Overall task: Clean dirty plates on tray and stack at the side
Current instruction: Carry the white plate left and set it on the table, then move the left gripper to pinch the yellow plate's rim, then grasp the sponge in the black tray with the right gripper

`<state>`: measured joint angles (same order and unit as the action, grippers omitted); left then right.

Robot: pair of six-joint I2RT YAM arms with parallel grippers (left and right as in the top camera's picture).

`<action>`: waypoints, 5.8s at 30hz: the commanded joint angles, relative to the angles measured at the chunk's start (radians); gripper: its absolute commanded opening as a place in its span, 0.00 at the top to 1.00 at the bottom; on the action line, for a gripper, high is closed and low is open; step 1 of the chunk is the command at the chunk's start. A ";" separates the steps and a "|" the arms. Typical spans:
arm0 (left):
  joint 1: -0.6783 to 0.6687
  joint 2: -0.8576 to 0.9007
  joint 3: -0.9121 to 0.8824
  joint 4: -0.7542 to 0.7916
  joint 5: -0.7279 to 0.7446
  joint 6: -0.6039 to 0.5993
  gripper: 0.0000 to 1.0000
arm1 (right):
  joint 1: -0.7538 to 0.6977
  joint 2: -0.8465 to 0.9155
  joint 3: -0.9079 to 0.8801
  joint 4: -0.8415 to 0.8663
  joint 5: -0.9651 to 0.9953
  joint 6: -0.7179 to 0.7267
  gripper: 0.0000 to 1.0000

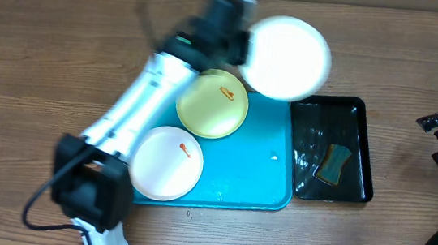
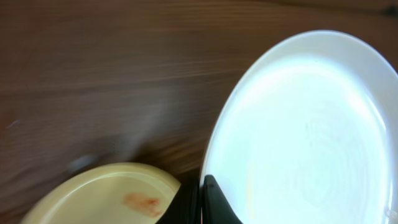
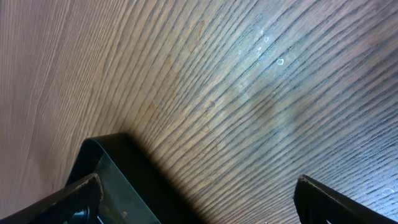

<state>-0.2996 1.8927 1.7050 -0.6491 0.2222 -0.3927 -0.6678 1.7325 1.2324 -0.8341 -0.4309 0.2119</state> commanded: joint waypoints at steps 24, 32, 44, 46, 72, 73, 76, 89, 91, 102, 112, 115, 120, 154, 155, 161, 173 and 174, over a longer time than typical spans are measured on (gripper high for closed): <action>0.894 -0.015 -0.304 -0.097 -0.181 0.143 0.96 | -0.001 -0.005 0.027 0.003 -0.008 -0.003 0.00; 0.887 -0.015 -0.360 -0.039 -0.177 0.143 0.96 | -0.001 -0.005 0.027 0.003 -0.008 -0.003 0.00; 0.864 -0.016 -0.268 -0.126 0.136 0.203 0.26 | -0.001 -0.005 0.027 0.003 -0.008 -0.002 0.00; 0.842 -0.020 -0.218 -0.174 0.176 0.203 0.30 | -0.001 -0.005 0.027 0.003 -0.008 -0.002 0.00; 0.112 -0.014 -0.289 -0.243 -0.152 0.103 0.48 | -0.001 -0.005 0.027 0.003 -0.008 -0.003 0.00; 0.104 -0.014 -0.299 -0.228 -0.156 0.100 0.49 | -0.001 -0.005 0.027 0.003 -0.008 -0.003 0.00; 0.094 -0.014 -0.337 -0.188 -0.169 0.100 0.50 | -0.001 -0.005 0.027 0.003 -0.008 -0.002 0.00; 0.084 -0.012 -0.363 -0.144 -0.222 0.071 0.64 | -0.001 -0.005 0.027 0.003 -0.008 -0.003 0.00; 0.080 -0.006 -0.367 -0.142 -0.223 0.070 0.64 | -0.001 -0.005 0.027 0.003 -0.008 -0.003 0.00; 0.080 0.001 -0.441 -0.071 -0.222 0.070 0.73 | -0.001 -0.005 0.027 0.003 -0.008 -0.003 0.00; 0.080 0.001 -0.461 -0.030 -0.226 0.071 0.75 | -0.001 -0.005 0.027 0.003 -0.008 -0.003 0.00; 0.079 0.001 -0.481 0.004 -0.214 0.071 0.76 | -0.001 -0.005 0.027 0.003 -0.008 -0.003 0.00; 0.077 0.001 -0.484 0.039 -0.143 0.087 0.84 | -0.001 -0.005 0.027 0.060 -0.030 0.016 0.00; -0.009 0.001 -0.478 0.043 -0.036 0.130 0.63 | 0.595 -0.008 0.024 -0.304 0.261 -0.014 0.22; -0.010 0.001 -0.478 0.048 -0.061 0.114 0.63 | 0.610 -0.008 0.024 -0.306 0.303 0.015 0.22; -0.019 0.001 -0.480 0.050 -0.086 0.071 0.63 | 0.677 -0.008 0.012 -0.315 0.340 0.051 0.22; -0.061 0.017 -0.481 0.077 -0.102 0.071 0.69 | 0.707 -0.008 -0.062 -0.274 0.360 0.051 0.25; -0.063 0.017 -0.481 0.076 -0.103 0.071 0.73 | 0.707 -0.008 -0.062 -0.275 0.359 0.051 0.25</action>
<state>-0.3492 1.8881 1.2304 -0.5762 0.1341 -0.3172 0.0383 1.7325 1.1740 -1.1152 -0.0921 0.2558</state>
